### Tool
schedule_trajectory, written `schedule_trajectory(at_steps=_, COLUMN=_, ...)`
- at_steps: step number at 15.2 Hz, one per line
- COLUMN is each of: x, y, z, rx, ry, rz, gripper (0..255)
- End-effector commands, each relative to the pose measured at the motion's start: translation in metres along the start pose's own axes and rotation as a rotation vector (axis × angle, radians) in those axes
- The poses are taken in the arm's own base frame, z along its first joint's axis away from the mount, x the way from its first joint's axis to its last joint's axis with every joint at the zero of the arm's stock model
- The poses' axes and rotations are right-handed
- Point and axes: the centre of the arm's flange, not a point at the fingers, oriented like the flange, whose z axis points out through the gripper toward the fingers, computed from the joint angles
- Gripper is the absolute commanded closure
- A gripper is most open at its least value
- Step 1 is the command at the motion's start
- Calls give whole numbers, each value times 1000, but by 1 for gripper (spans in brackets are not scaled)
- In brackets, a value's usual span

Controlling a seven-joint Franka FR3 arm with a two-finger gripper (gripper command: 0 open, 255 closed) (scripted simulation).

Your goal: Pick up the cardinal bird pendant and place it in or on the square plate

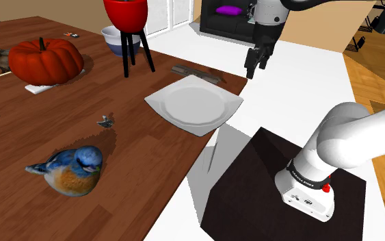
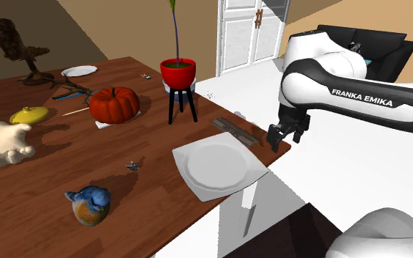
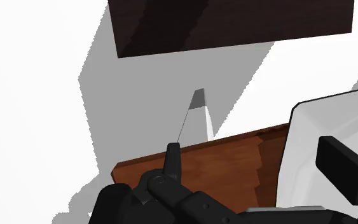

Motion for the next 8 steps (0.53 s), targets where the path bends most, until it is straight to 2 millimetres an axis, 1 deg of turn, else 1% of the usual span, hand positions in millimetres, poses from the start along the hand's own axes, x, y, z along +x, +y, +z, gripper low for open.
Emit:
schedule_trajectory(at_steps=1, x=0, y=0, z=0, rx=0, ry=0, rz=0, gripper=0)
schedule_trajectory(at_steps=8, x=47, y=-69, z=14, rx=67, ry=-7, rz=-28, gripper=0)
